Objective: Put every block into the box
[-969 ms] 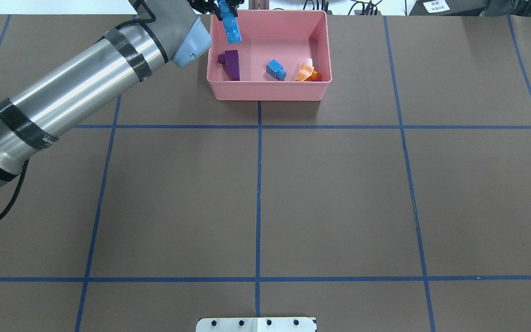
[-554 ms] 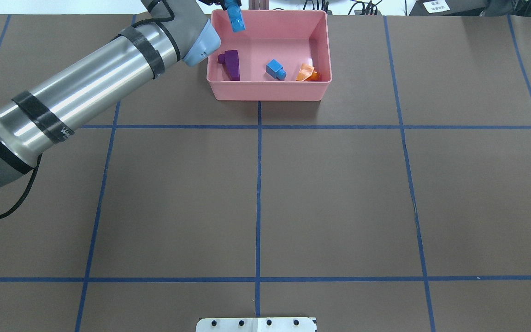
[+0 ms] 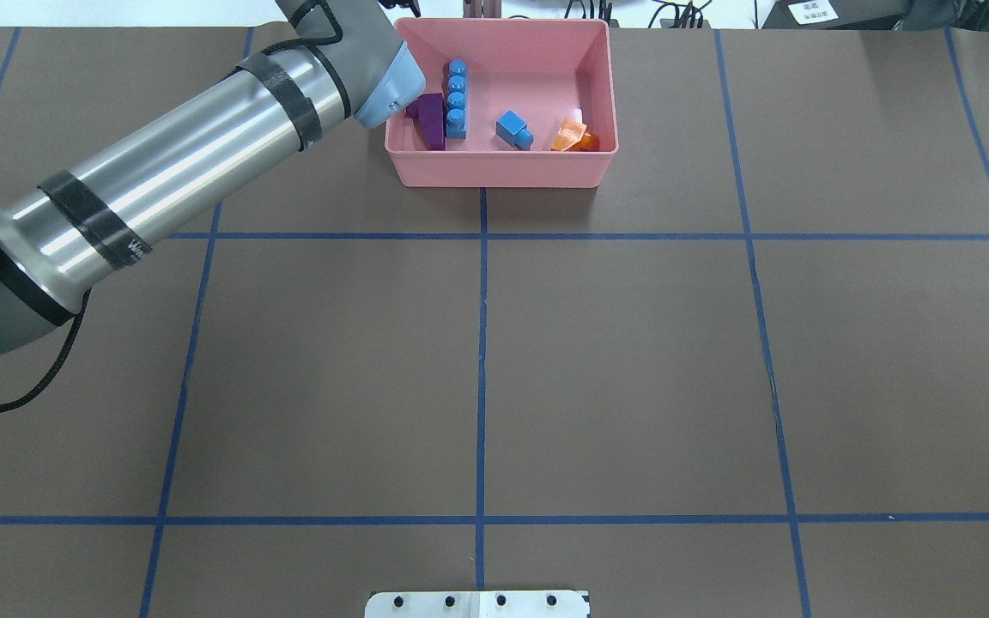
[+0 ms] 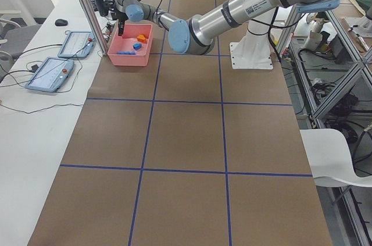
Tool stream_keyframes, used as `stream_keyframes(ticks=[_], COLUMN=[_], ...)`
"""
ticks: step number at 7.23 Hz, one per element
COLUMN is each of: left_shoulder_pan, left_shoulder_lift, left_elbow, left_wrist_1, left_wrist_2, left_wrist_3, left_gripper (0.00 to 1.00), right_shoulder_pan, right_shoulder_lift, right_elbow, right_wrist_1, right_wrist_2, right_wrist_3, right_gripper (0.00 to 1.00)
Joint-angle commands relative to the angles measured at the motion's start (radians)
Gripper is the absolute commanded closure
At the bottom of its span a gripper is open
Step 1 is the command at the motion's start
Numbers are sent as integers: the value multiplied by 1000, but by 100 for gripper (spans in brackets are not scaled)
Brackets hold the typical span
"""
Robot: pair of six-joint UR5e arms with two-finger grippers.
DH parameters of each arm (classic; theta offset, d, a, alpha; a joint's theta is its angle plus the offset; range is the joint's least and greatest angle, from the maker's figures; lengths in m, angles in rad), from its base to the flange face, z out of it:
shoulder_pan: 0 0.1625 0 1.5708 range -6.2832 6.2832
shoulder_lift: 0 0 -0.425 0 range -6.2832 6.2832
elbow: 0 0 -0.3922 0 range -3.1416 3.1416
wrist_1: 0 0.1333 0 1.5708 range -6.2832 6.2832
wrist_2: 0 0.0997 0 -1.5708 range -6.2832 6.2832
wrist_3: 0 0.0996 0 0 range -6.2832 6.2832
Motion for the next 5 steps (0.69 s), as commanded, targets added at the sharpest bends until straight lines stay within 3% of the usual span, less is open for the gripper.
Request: stream_keyframes(ticks=[1,4,5], left_shoulder_pan=[1,1,0], left_shoulder_lift=[-10,-10,-10], left_elbow=[-4,-4,-12], left_wrist_1=[5,6,6], left_wrist_2=[6,6,6], left_wrist_3=[-3,-4,-4], left_gripper=[0,0,0], right_shoulder_pan=[-1,-2,-2], right_shoulder_lift=[13,29,29], right_elbow=[-9,-26,-28], right_wrist_1=[-5,-5,-5], right_wrist_2=[-2,3,7], right_wrist_3=[3,2,6], right_gripper=[14,15,22])
